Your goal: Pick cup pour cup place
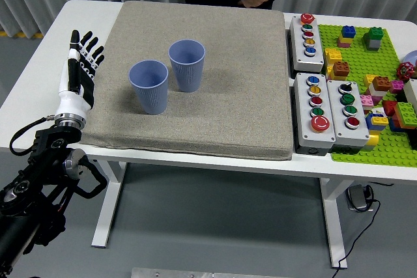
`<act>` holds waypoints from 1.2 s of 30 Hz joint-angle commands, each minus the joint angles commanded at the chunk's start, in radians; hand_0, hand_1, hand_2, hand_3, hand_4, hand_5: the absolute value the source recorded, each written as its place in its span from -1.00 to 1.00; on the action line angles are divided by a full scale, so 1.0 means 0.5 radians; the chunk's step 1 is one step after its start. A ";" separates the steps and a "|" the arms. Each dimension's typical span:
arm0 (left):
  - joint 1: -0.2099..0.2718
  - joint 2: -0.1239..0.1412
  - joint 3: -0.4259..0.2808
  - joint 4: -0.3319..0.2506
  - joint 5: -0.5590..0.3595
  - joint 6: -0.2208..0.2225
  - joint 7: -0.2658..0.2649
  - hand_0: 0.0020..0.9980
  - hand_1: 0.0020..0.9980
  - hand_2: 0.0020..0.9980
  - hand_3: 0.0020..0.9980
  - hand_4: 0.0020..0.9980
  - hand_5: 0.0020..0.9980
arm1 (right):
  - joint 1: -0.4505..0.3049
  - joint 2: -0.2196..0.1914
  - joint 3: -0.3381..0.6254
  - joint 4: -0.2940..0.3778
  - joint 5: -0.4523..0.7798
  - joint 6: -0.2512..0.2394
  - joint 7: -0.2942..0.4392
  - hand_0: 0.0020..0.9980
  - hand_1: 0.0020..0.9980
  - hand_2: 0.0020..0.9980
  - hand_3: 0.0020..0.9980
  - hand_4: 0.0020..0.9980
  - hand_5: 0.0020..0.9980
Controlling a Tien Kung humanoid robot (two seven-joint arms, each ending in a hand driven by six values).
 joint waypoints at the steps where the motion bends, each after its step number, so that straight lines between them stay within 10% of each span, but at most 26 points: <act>1: 0.004 0.000 0.000 0.001 -0.005 -0.001 0.000 0.77 0.76 0.84 0.79 0.67 1.00 | -0.003 0.001 0.001 0.001 -0.001 0.000 -0.001 0.40 0.41 0.31 0.26 -0.95 -0.38; 36: 0.024 -0.003 -0.027 -0.013 0.034 0.019 0.000 0.77 0.75 0.83 0.78 0.67 1.00 | -0.014 0.005 0.008 0.002 -0.012 0.001 -0.003 0.40 0.41 0.31 0.26 -0.96 -0.39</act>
